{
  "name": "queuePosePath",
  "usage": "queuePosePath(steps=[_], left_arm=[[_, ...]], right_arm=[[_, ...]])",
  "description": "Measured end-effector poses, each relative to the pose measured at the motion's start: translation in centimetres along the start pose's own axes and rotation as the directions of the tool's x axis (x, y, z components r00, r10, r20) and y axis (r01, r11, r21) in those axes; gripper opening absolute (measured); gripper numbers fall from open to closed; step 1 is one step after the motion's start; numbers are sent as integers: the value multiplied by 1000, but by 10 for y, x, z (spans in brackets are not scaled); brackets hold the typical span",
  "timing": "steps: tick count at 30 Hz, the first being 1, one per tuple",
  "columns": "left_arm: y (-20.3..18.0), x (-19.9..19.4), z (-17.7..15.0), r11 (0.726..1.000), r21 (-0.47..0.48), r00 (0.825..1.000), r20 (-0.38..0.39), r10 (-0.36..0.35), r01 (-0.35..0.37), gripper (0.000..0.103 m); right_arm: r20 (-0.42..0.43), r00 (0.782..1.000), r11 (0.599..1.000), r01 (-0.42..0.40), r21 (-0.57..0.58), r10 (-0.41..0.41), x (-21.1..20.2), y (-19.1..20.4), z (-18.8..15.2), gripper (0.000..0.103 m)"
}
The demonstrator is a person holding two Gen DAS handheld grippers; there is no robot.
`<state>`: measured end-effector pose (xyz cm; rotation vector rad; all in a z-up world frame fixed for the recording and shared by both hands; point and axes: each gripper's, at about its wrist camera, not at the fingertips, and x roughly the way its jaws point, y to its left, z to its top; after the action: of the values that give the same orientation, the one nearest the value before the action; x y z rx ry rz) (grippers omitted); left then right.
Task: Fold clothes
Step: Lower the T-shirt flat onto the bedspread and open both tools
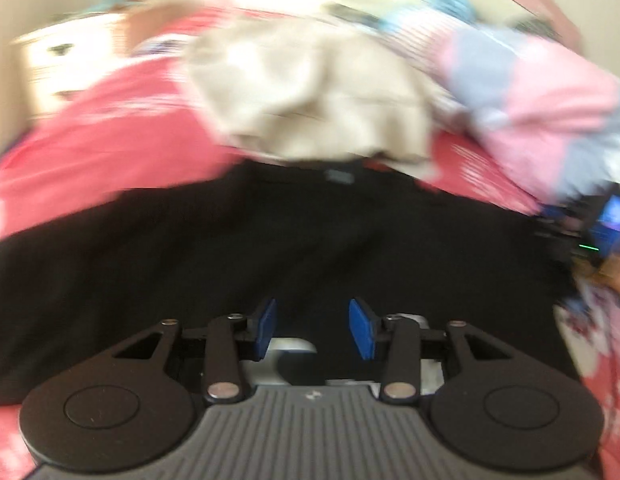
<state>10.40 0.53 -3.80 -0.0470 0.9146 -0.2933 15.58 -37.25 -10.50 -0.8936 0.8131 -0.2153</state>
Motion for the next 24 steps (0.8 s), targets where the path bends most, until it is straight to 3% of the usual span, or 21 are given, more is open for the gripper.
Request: queuePosePath(steps=[2,4,6,7,9,10,12,13,15,16,17,20,22,24], left_arm=[[26,-7,1,997,-35,997,29,77,-76,44],[47,-6,5,991,-58,991,48,124,-121,44],[60,4,10,985,-62,985,51,166,-163,44],[66,9,11,982,-52,981,55,187,-184,44],[77,20,8,969,-59,969,51,241,-238,44],[84,24,5,964,-66,964,45,262,-258,44],[96,29,-2,954,-104,956,52,289,-283,45],[102,31,-6,948,-123,952,57,302,-294,45],[104,26,-7,944,-130,946,82,314,-302,45],[105,23,-7,941,-124,941,85,327,-316,45],[108,18,-9,942,-121,942,89,324,-313,45],[113,6,-8,945,-119,944,95,317,-305,45],[118,6,-7,936,-119,935,96,342,-330,46],[126,10,-5,928,-127,928,82,363,-351,46]], right_arm=[[123,992,1000,-8,27,5,-32,-2,15,8],[247,963,989,-131,71,110,-62,1,42,9],[332,891,915,-375,150,311,-73,2,76,9],[336,843,850,-496,179,421,-67,5,92,9],[345,717,687,-690,229,605,-53,13,121,9],[316,705,665,-707,242,635,-41,22,129,7],[245,772,727,-636,259,587,-21,43,141,7],[250,799,752,-600,274,546,-12,44,145,7],[232,865,791,-501,351,445,4,39,150,21],[212,899,810,-437,392,382,7,34,152,20],[209,911,816,-412,406,356,9,29,152,20],[305,843,744,-535,400,443,-6,10,141,21],[342,802,701,-596,391,490,-22,-1,129,26],[324,793,671,-609,422,516,-13,-11,121,36]])
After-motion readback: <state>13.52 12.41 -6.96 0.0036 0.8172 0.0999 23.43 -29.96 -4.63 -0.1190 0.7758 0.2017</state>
